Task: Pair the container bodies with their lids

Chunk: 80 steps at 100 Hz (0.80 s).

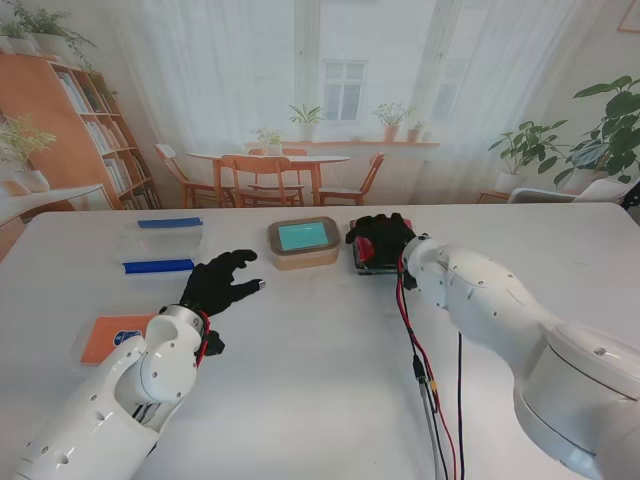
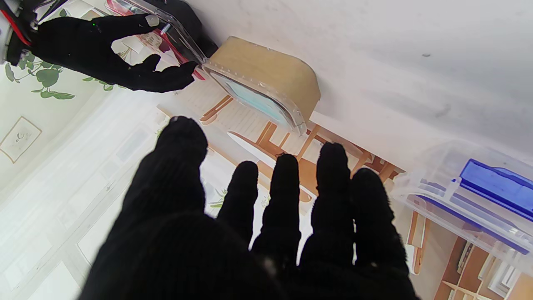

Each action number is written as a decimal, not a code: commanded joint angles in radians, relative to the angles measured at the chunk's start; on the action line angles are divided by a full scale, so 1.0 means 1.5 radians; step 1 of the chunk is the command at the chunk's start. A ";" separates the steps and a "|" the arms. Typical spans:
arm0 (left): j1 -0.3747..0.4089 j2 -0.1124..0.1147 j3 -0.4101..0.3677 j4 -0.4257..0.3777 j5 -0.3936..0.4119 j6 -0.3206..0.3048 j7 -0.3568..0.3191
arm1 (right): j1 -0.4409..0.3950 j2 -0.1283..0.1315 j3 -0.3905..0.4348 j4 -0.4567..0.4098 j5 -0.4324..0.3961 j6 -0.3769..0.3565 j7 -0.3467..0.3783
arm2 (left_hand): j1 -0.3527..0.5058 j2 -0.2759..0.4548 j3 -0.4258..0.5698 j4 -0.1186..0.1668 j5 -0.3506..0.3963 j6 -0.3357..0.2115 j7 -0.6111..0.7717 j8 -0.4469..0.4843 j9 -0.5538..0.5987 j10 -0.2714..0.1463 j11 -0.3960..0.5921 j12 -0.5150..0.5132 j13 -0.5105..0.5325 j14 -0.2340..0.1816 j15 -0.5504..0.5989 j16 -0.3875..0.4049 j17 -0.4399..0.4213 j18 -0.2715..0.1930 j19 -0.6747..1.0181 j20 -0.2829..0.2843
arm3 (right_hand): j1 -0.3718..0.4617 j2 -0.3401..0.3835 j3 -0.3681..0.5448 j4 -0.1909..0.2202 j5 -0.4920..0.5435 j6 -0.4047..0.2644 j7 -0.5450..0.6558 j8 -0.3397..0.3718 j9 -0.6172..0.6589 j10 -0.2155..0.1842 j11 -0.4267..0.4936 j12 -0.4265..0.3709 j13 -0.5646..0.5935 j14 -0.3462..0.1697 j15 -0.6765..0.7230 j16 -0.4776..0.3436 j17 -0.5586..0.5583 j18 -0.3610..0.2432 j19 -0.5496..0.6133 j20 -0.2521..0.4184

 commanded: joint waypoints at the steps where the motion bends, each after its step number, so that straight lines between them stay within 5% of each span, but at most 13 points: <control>1: 0.005 -0.001 -0.001 -0.001 0.000 -0.002 0.000 | 0.000 0.006 0.003 -0.010 -0.004 0.004 0.008 | -0.008 0.011 -0.012 0.010 0.007 -0.019 -0.008 0.001 -0.009 -0.001 -0.009 -0.004 -0.022 -0.003 -0.017 -0.008 -0.014 0.000 -0.009 -0.003 | -0.003 0.000 0.012 0.002 -0.025 -0.009 0.004 -0.010 -0.014 -0.003 -0.007 -0.008 -0.007 -0.002 -0.001 0.005 -0.010 0.010 0.010 -0.006; 45: 0.013 -0.002 -0.005 -0.006 -0.004 -0.009 0.006 | -0.030 0.061 0.053 -0.124 -0.045 0.039 0.031 | -0.009 0.011 -0.012 0.010 0.007 -0.019 -0.008 0.001 -0.009 -0.001 -0.009 -0.004 -0.022 -0.002 -0.017 -0.008 -0.014 -0.001 -0.006 -0.002 | -0.004 -0.005 0.014 0.002 -0.022 -0.004 0.005 -0.012 -0.014 -0.003 -0.014 -0.006 -0.007 -0.002 -0.008 0.002 -0.014 0.013 -0.002 -0.013; 80: 0.027 -0.002 -0.016 -0.023 -0.007 -0.029 0.011 | -0.166 0.145 0.238 -0.385 -0.134 0.096 0.088 | -0.010 0.011 -0.013 0.010 0.007 -0.019 -0.009 0.001 -0.008 -0.001 -0.009 -0.004 -0.022 -0.003 -0.017 -0.008 -0.014 0.000 -0.006 -0.001 | -0.011 -0.005 0.012 0.001 -0.018 0.026 0.000 -0.016 -0.014 0.003 -0.007 0.004 -0.007 0.001 -0.015 0.000 -0.017 0.013 -0.021 -0.018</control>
